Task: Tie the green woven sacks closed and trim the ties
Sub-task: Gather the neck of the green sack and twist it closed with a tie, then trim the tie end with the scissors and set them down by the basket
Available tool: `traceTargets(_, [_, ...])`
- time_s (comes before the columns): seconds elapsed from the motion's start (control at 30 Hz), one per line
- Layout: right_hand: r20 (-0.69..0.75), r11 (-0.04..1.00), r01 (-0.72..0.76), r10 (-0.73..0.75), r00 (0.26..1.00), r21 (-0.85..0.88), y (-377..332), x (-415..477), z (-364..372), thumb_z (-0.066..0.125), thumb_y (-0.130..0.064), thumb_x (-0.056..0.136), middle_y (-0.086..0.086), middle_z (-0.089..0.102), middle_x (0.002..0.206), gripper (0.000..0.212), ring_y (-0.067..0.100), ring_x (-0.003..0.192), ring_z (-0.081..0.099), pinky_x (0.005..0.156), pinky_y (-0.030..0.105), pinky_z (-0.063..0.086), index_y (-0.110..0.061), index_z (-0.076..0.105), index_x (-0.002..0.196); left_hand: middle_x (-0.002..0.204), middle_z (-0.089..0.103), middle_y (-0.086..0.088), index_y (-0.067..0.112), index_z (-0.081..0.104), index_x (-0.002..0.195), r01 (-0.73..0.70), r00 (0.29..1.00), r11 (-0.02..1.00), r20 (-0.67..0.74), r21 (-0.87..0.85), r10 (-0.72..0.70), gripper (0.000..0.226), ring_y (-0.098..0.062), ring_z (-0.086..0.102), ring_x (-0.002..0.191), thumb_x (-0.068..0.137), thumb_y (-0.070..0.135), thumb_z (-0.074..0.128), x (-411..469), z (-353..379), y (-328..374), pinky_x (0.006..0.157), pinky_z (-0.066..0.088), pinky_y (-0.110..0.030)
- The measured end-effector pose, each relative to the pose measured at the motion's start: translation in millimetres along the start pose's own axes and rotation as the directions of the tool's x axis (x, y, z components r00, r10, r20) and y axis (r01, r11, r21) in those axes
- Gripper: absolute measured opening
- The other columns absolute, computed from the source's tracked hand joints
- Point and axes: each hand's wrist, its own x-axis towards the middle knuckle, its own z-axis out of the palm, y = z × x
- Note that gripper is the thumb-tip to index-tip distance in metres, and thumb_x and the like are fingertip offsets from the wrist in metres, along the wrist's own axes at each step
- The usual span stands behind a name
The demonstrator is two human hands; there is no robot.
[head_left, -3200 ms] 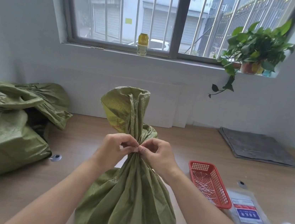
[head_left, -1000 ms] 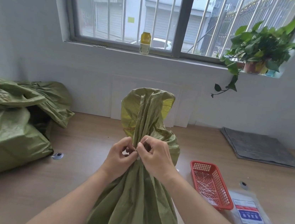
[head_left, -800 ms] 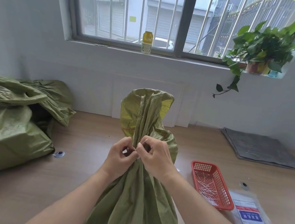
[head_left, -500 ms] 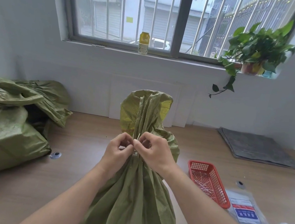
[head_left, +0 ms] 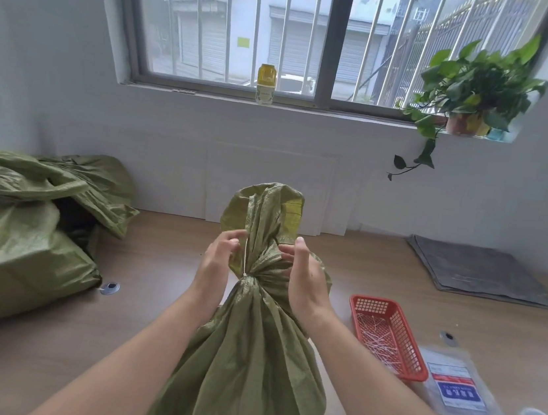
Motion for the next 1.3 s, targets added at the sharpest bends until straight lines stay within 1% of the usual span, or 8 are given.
traceTargets(0.17, [0.046, 1.000, -0.024, 0.023, 0.999, 0.013, 3.6, -17.6, -10.7, 0.016, -0.084, 0.075, -0.003, 0.065, 0.138, 0.094, 0.023, 0.125, 0.060, 0.110, 0.053, 0.043, -0.029, 0.067, 0.132, 0.134, 0.060, 0.006, 0.037, 0.064, 0.131, -0.004, 0.997, 1.000, -0.078, 0.020, 0.005, 0.050, -0.012, 0.051, 0.126, 0.090, 0.044, 0.037, -20.6, 1.4, 2.8, 0.105, 0.040, -0.037])
traceTargets(0.33, [0.137, 0.997, -0.038, 0.029, 0.990, 0.060, 5.6, -34.7, -19.1, 0.016, -0.085, 0.076, -0.004, 0.066, 0.133, 0.083, 0.022, 0.120, 0.062, 0.107, 0.055, 0.046, -0.038, 0.066, 0.121, 0.143, 0.057, 0.005, 0.036, 0.059, 0.139, 0.007, 0.983, 0.999, -0.184, 0.045, 0.002, 0.042, -0.014, 0.047, 0.135, 0.106, 0.027, 0.036, -55.2, 3.7, 13.3, 0.113, 0.037, -0.042])
traceTargets(0.5, [0.167, 0.994, -0.033, 0.016, 0.986, 0.099, -0.1, -58.7, -23.9, 0.018, -0.082, 0.079, -0.004, 0.066, 0.132, 0.087, 0.022, 0.121, 0.062, 0.109, 0.053, 0.044, -0.032, 0.066, 0.132, 0.144, 0.056, 0.006, 0.039, 0.059, 0.139, 0.001, 0.969, 0.998, -0.248, 0.056, 0.013, 0.042, -0.015, 0.048, 0.135, 0.106, 0.029, 0.035, -91.2, 0.3, 23.7, 0.113, 0.038, -0.043])
traceTargets(0.73, [0.066, 0.991, -0.022, 0.013, 0.998, 0.135, -5.4, -103.8, -26.3, 0.018, -0.083, 0.080, -0.006, 0.064, 0.137, 0.086, 0.022, 0.125, 0.060, 0.112, 0.053, 0.043, -0.036, 0.066, 0.134, 0.146, 0.055, 0.010, 0.043, 0.058, 0.141, -0.024, 0.993, 0.997, -0.113, 0.067, 0.031, 0.043, -0.011, 0.046, 0.136, 0.106, 0.032, 0.034, -124.1, 1.9, 40.5, 0.111, 0.037, -0.041])
traceTargets(0.87, [0.003, 0.990, -0.040, 0.040, 0.999, 0.138, -3.3, -128.9, -30.7, 0.020, -0.079, 0.084, -0.009, 0.064, 0.138, 0.080, 0.019, 0.126, 0.061, 0.112, 0.052, 0.043, -0.036, 0.065, 0.135, 0.126, 0.061, 0.022, 0.033, 0.058, 0.142, 0.000, 1.000, 1.000, 0.016, 0.020, -0.001, 0.044, 0.016, 0.055, 0.117, 0.107, 0.025, 0.033, -143.8, 11.9, 47.2, 0.094, 0.046, -0.017])
traceTargets(0.97, [-0.046, 0.990, -0.046, 0.053, 0.998, 0.135, 2.3, -148.9, -39.9, 0.021, -0.078, 0.084, -0.007, 0.063, 0.140, 0.080, 0.019, 0.127, 0.060, 0.112, 0.052, 0.044, -0.034, 0.065, 0.136, 0.137, 0.063, 0.013, 0.038, 0.058, 0.142, 0.019, 0.995, 1.000, 0.096, 0.013, -0.020, 0.044, -0.002, 0.055, 0.129, 0.106, 0.028, 0.034, -155.3, 21.3, 41.5, 0.114, 0.040, -0.035])
traceTargets(1.07, [-0.107, 0.991, -0.067, 0.079, 0.991, 0.114, 11.6, -168.2, -56.8, 0.020, -0.073, 0.088, -0.004, 0.064, 0.141, 0.078, 0.018, 0.126, 0.060, 0.112, 0.050, 0.045, -0.031, 0.065, 0.137, 0.145, 0.057, 0.013, 0.044, 0.057, 0.140, 0.058, 0.984, 0.998, 0.169, 0.006, -0.058, 0.042, -0.007, 0.047, 0.136, 0.104, 0.036, 0.038, -168.6, 38.8, 31.7, 0.123, 0.026, -0.047])
traceTargets(1.3, [-0.239, 0.989, -0.119, 0.137, 0.961, 0.088, 44.9, -197.1, -116.6, 0.017, -0.070, 0.089, 0.004, 0.067, 0.136, 0.082, 0.021, 0.120, 0.063, 0.107, 0.052, 0.048, -0.024, 0.065, 0.137, 0.153, 0.051, -0.001, 0.036, 0.056, 0.144, 0.128, 0.942, 0.991, 0.309, 0.024, -0.129, 0.057, -0.022, 0.041, 0.144, 0.089, 0.045, 0.043, -195.3, 106.7, 14.4, 0.123, 0.027, -0.050])
